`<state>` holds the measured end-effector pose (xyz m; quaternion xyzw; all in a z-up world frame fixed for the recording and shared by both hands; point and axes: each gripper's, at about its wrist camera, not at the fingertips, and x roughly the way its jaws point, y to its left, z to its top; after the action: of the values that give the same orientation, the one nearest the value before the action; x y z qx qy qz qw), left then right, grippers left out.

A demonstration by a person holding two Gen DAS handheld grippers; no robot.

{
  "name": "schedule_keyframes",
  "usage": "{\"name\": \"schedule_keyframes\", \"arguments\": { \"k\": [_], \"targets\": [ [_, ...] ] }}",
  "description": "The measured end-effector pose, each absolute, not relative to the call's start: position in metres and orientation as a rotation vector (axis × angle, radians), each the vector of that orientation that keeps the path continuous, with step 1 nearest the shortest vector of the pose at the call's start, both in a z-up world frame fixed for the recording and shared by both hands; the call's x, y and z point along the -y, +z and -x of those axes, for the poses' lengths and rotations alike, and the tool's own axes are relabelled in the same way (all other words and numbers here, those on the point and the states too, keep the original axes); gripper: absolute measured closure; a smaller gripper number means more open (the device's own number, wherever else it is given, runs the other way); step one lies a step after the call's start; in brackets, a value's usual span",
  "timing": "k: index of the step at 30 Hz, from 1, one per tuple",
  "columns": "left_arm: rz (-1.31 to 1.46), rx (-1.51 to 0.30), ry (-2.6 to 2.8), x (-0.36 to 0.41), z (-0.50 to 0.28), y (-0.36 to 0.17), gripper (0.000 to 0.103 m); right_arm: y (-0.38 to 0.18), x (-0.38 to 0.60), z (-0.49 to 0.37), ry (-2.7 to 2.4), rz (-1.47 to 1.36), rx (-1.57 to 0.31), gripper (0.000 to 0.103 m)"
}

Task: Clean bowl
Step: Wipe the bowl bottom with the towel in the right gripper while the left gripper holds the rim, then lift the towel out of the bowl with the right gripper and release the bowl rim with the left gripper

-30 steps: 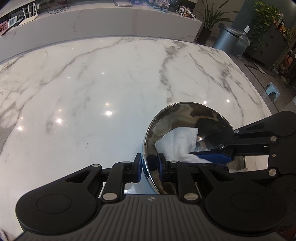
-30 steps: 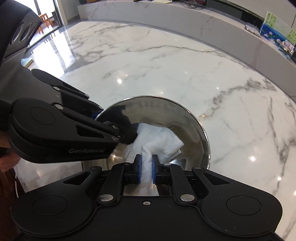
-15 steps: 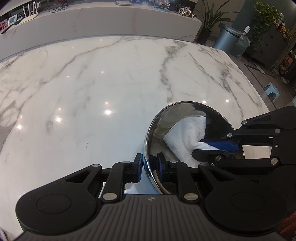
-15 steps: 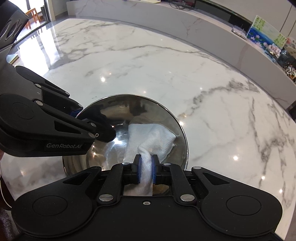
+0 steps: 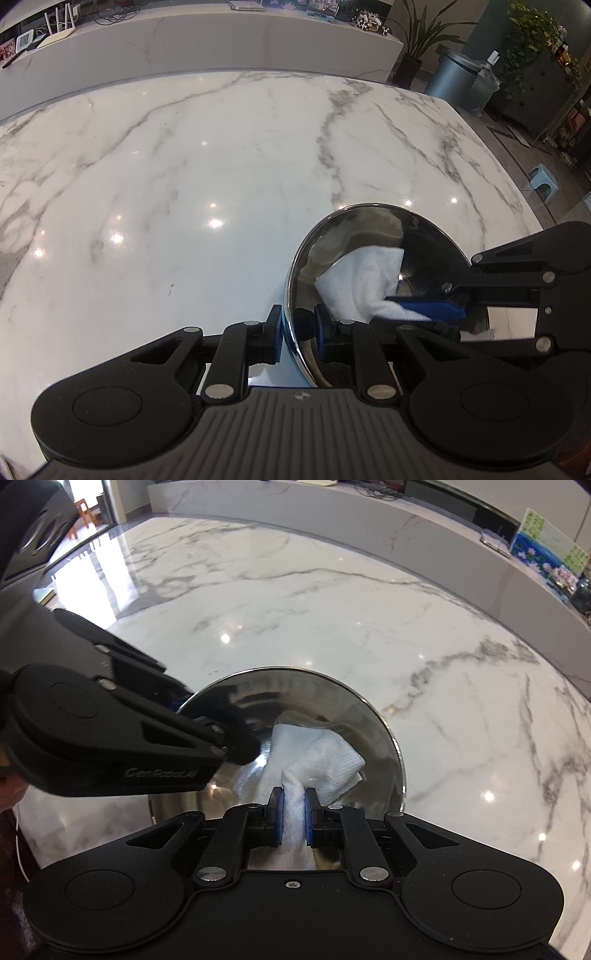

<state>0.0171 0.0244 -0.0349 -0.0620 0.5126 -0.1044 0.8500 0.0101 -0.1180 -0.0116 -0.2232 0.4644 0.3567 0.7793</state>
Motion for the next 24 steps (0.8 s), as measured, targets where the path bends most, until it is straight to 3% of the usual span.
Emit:
{"name": "schedule_keyframes", "arguments": {
  "k": [7, 17, 19, 21, 24],
  "targets": [
    [0.134, -1.078, -0.218, -0.024, -0.016, -0.033, 0.087, -0.009, 0.120, -0.005, 0.795, 0.472, -0.997, 0.093],
    [0.141, -1.046, -0.179, -0.025, -0.012, -0.030, 0.086, 0.017, 0.146, 0.007, 0.695, 0.380, -0.844, 0.094],
    [0.144, -1.035, -0.177, -0.025, -0.011, -0.028, 0.082, 0.023, 0.151, 0.009, 0.673, 0.361, -0.812, 0.094],
    [0.147, -1.021, -0.176, -0.025, -0.010, -0.026, 0.072, 0.028, 0.157, 0.012, 0.652, 0.342, -0.781, 0.094],
    [0.152, -1.000, -0.175, -0.025, -0.008, -0.023, 0.071, 0.037, 0.165, 0.015, 0.620, 0.314, -0.733, 0.094]
  ]
}}
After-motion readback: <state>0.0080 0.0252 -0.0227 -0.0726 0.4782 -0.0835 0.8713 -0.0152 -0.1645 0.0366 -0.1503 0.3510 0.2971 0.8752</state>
